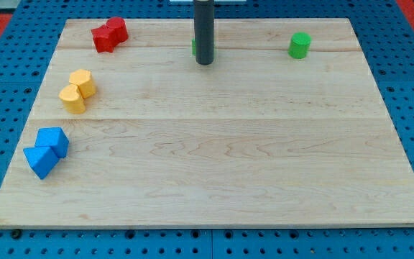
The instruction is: Move the green circle slightly to the left
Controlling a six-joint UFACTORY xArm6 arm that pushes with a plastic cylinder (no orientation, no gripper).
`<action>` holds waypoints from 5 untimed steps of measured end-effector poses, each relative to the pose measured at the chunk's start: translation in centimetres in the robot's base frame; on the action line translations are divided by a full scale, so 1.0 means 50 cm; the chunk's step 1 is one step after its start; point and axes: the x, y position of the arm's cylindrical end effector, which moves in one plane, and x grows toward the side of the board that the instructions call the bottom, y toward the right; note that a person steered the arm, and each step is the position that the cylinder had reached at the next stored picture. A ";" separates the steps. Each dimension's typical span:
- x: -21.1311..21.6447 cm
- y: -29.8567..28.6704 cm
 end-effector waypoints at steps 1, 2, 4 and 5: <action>-0.042 -0.027; -0.055 0.032; 0.020 0.282; 0.024 0.434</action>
